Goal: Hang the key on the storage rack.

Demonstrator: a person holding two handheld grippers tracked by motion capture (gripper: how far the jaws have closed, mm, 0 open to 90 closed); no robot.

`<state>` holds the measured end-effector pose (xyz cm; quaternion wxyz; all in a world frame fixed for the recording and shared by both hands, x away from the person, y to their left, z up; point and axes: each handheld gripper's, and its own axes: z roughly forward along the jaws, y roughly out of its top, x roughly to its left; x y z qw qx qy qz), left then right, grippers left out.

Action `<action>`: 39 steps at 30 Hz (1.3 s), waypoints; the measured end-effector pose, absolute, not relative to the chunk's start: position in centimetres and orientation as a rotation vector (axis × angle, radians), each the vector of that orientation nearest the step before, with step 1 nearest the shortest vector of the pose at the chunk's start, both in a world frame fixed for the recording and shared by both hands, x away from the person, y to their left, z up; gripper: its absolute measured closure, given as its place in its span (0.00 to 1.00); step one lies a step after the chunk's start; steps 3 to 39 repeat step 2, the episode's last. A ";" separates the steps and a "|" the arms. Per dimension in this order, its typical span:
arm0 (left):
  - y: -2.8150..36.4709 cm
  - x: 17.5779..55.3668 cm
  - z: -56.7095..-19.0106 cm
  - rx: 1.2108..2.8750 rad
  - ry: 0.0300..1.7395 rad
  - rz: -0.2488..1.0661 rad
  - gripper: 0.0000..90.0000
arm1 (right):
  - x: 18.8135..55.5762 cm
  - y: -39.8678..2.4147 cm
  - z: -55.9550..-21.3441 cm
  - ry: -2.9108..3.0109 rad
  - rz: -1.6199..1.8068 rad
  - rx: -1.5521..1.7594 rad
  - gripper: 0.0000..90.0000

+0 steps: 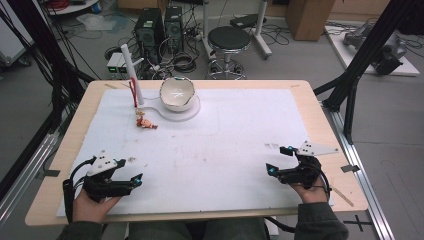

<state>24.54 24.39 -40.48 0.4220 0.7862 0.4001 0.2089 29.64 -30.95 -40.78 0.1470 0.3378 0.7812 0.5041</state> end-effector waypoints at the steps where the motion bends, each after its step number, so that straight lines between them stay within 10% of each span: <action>1: 24.4 24.5 -40.5 1.968 1.002 0.522 0.26 | 29.7 -31.0 -40.7 2.243 1.453 0.961 0.13; 39: 24.4 24.5 -40.5 1.963 1.006 0.521 0.26 | 29.8 -31.0 -40.7 2.242 1.454 0.959 0.13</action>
